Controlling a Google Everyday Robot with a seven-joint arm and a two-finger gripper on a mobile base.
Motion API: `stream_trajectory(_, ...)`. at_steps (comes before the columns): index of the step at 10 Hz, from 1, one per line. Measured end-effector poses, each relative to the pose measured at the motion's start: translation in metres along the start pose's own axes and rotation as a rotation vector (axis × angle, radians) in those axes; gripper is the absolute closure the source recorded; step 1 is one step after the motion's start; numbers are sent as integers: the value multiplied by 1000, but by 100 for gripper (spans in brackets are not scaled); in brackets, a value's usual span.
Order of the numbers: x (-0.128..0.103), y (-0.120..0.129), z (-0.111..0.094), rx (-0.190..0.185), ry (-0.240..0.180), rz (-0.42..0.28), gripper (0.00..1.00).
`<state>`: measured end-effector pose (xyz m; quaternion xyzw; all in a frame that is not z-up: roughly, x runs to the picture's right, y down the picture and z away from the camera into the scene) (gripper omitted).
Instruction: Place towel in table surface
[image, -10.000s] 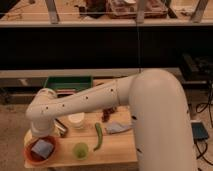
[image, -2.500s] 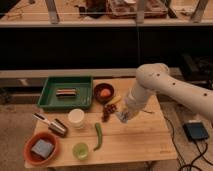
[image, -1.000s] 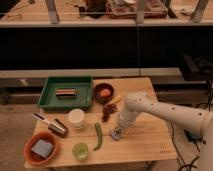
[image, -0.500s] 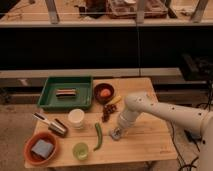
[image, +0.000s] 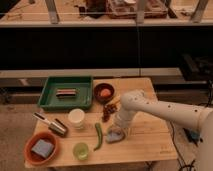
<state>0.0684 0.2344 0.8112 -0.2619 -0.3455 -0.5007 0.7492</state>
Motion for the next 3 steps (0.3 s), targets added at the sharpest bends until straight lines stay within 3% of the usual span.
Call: stream_trajectory(3,-5,0,-21,-20,43,22,20)
